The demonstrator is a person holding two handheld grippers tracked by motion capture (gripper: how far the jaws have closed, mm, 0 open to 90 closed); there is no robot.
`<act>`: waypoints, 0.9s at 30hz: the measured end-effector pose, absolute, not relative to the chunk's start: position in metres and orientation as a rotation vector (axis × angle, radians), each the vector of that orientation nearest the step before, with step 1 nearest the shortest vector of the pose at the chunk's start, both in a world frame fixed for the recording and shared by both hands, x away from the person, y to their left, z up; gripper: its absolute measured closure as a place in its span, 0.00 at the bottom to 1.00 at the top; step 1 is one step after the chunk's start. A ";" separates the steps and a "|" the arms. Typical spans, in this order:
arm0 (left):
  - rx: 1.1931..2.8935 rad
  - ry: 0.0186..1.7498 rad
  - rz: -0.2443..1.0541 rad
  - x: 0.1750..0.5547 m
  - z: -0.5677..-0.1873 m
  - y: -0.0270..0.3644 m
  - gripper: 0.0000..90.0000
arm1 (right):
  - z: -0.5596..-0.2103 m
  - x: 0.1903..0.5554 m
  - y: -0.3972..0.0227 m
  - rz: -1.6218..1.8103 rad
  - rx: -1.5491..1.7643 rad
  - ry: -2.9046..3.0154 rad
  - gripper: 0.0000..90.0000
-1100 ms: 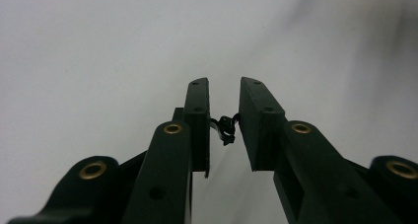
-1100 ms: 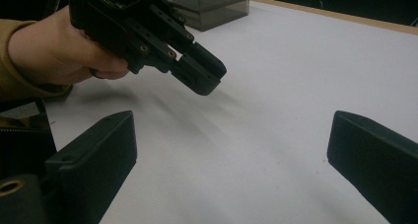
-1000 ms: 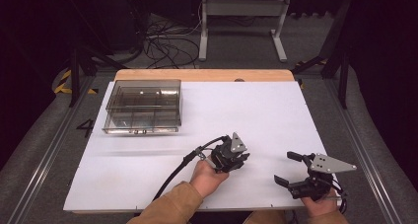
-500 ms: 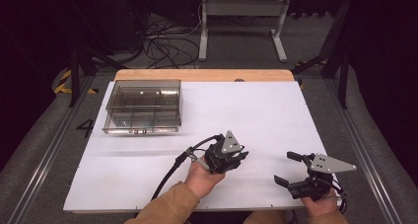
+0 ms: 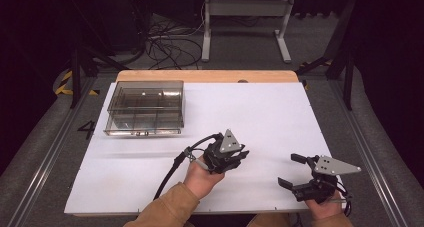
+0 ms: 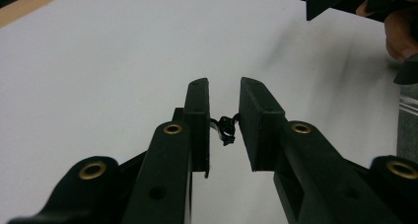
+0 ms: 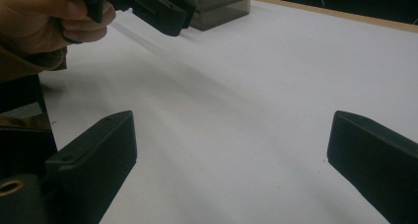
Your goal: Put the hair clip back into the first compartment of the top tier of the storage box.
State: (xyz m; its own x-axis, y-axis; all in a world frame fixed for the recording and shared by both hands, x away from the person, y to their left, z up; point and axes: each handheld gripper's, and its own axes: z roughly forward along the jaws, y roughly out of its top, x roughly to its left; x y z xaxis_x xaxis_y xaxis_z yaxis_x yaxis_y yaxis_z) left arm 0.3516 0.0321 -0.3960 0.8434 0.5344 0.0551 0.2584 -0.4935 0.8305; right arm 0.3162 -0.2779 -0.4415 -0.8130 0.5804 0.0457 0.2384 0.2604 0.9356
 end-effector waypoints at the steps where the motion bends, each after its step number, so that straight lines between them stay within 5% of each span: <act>1: 2.114 0.575 0.389 0.351 -0.394 0.034 0.83 | -0.441 0.316 -0.278 1.573 0.755 2.228 0.06; 27: 2.112 0.621 0.517 0.349 -0.347 0.093 0.83 | -0.441 0.325 -0.269 1.582 0.722 2.257 0.06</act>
State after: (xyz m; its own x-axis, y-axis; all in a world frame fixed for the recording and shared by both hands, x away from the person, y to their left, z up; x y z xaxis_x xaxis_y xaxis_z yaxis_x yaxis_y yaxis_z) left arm 0.3488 0.0926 -0.3469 0.7911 0.5961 0.1375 0.2439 -0.5135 0.8227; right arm 0.3249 -0.2694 -0.4413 -0.8321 0.5526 0.0471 0.2328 0.2710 0.9340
